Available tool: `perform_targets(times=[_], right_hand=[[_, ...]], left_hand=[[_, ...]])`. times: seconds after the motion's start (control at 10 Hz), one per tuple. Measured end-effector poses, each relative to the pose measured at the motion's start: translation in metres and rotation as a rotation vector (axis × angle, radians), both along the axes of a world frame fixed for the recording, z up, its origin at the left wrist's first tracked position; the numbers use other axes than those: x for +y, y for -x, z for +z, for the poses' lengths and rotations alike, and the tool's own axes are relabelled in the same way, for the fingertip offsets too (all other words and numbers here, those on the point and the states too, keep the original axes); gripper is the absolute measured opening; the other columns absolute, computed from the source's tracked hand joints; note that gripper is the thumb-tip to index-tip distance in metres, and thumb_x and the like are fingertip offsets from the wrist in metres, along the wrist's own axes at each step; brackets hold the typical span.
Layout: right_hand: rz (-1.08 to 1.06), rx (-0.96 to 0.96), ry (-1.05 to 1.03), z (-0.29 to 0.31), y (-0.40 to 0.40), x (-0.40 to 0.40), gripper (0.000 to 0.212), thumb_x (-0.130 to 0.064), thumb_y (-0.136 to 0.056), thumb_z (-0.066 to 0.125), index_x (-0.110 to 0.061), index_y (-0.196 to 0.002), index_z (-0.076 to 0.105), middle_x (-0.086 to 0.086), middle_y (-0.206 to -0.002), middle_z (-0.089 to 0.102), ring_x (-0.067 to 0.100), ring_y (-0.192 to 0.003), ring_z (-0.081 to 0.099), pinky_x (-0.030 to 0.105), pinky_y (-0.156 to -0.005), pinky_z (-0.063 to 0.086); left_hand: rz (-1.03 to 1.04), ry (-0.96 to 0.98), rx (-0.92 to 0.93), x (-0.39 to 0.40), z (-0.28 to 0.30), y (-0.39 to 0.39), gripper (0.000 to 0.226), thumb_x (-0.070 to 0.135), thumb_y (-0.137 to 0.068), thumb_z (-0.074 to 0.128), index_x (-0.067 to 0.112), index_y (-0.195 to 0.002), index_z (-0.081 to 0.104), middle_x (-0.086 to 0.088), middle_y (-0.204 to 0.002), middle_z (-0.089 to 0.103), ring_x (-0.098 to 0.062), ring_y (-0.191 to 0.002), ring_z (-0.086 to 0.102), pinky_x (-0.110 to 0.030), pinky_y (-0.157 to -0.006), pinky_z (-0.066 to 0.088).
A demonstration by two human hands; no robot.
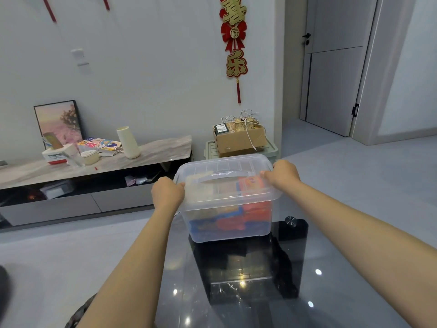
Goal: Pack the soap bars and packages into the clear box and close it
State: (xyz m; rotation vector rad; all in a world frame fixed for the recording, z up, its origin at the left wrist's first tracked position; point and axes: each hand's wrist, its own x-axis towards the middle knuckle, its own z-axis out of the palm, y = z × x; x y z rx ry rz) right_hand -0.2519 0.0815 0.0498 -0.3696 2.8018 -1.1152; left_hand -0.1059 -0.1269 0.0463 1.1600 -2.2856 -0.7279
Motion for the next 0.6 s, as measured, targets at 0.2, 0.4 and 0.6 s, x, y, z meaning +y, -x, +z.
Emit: perform_targets(times=[0.2,0.4,0.6], right_hand=[[0.085,0.01,-0.064,0.005,0.013,0.003,0.034,-0.033,-0.087,0.059,0.001,-0.088,0.058,0.015,-0.089,0.056,0.028,-0.079,0.049,0.026,-0.047,0.03],[0.099,0.16,-0.237,0.006,0.026,-0.016,0.029,-0.018,-0.08,0.055,-0.007,-0.106,0.061,0.013,-0.102,0.064,0.032,-0.09,0.057,0.032,-0.07,0.045],[0.193,0.198,-0.167,0.037,0.026,-0.034,0.058,-0.022,-0.083,0.054,-0.014,-0.139,0.04,0.01,-0.14,0.051,0.034,-0.127,0.046,0.042,-0.103,0.041]], left_hand=[[-0.047,0.012,-0.19,-0.003,0.005,0.007,0.032,0.022,-0.09,0.052,-0.005,-0.106,0.055,-0.025,-0.118,0.059,-0.04,-0.11,0.053,-0.041,-0.083,0.045],[-0.082,0.221,-0.259,0.001,0.006,0.038,0.044,0.021,-0.087,0.048,0.006,-0.127,0.044,-0.02,-0.134,0.041,-0.039,-0.122,0.041,-0.046,-0.097,0.037],[-0.215,0.246,-0.216,0.014,0.044,0.064,0.044,0.019,-0.09,0.044,0.005,-0.131,0.043,-0.018,-0.135,0.043,-0.036,-0.123,0.043,-0.047,-0.105,0.031]])
